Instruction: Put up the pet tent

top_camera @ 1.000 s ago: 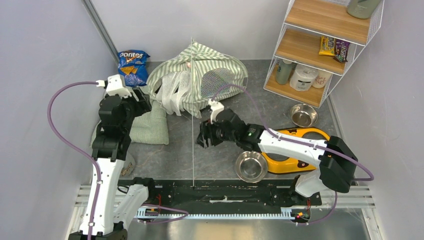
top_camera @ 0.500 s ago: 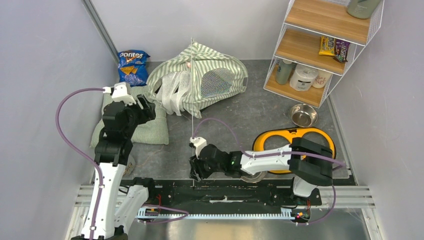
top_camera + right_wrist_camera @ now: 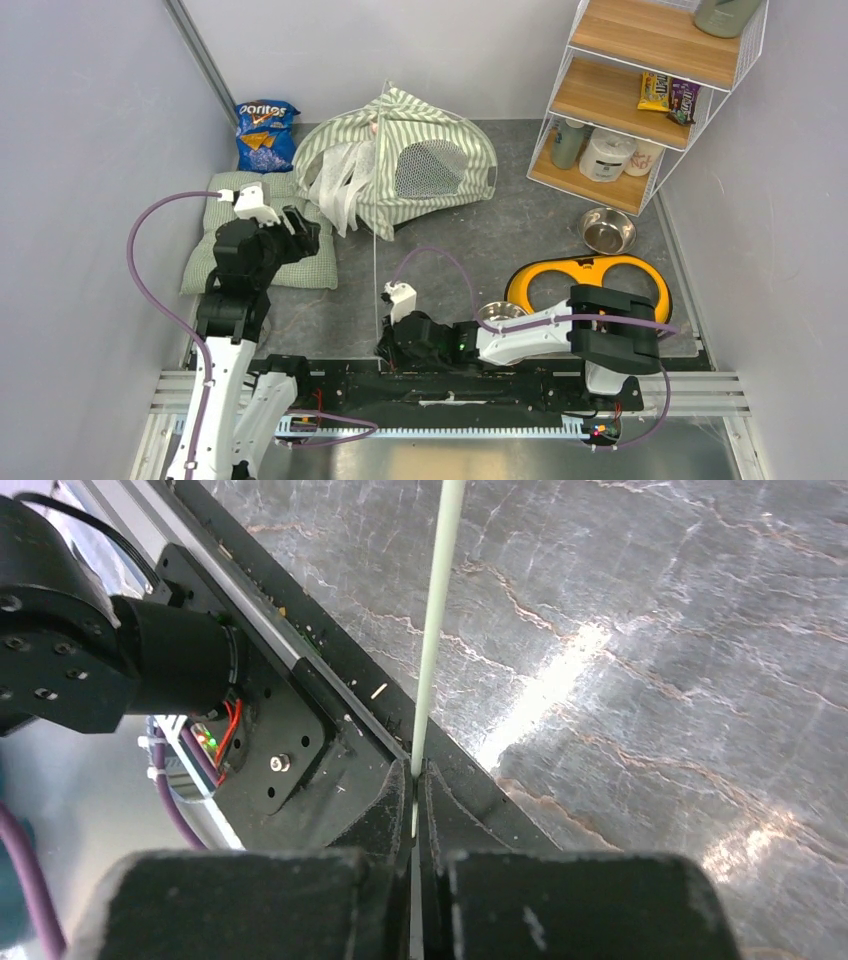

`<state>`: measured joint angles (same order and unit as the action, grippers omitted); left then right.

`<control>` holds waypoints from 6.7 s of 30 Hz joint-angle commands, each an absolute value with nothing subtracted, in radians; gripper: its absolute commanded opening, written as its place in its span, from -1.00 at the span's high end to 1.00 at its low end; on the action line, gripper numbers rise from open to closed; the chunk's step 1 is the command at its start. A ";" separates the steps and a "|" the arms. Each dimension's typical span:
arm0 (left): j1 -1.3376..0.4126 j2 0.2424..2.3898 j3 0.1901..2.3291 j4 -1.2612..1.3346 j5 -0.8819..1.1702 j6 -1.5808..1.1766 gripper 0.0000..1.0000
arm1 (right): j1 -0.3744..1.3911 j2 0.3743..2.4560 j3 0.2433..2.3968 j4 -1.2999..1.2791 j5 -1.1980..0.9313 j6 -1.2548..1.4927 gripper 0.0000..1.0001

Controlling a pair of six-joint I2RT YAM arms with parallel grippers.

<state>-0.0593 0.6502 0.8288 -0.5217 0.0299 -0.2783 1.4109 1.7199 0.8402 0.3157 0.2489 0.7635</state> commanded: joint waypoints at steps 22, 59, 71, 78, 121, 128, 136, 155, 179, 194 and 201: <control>-0.087 0.665 0.502 0.128 0.574 -0.558 -0.28 | 1.352 1.389 0.988 -0.129 0.177 0.921 1.00; -0.308 0.580 0.794 -0.392 0.345 -0.630 -0.22 | 1.217 1.282 1.128 -0.295 0.249 0.962 1.00; -0.310 0.744 0.765 -0.202 0.709 -0.585 -0.24 | 1.192 1.323 1.220 -0.350 0.079 0.801 1.00; -0.309 0.766 0.738 -0.159 0.682 -0.590 -0.16 | 1.192 1.357 1.234 -0.336 0.030 0.792 1.00; -0.310 0.767 0.747 -0.081 0.571 -0.670 0.96 | 1.197 1.496 1.203 -0.122 0.123 0.859 0.61; -0.309 0.771 0.785 -0.125 0.550 -0.630 0.34 | 1.193 1.450 1.185 -0.167 0.131 0.975 1.00; -0.310 0.778 0.894 -0.167 0.437 -0.576 -0.21 | 1.185 1.402 1.154 -0.182 0.101 1.037 1.00; -0.310 0.974 0.554 0.378 0.209 -0.598 -0.22 | 1.171 1.411 1.217 -0.114 0.003 1.113 1.00; -0.318 1.448 0.631 1.057 0.303 -0.719 -0.46 | 1.134 1.439 1.374 -0.170 -0.006 1.245 1.00; -0.321 1.482 0.723 0.895 0.254 -0.683 0.84 | 1.112 1.433 1.363 -0.172 -0.040 1.255 1.00; -0.321 1.436 0.696 0.808 0.269 -0.677 0.96 | 1.106 1.395 1.341 -0.225 -0.007 1.206 1.00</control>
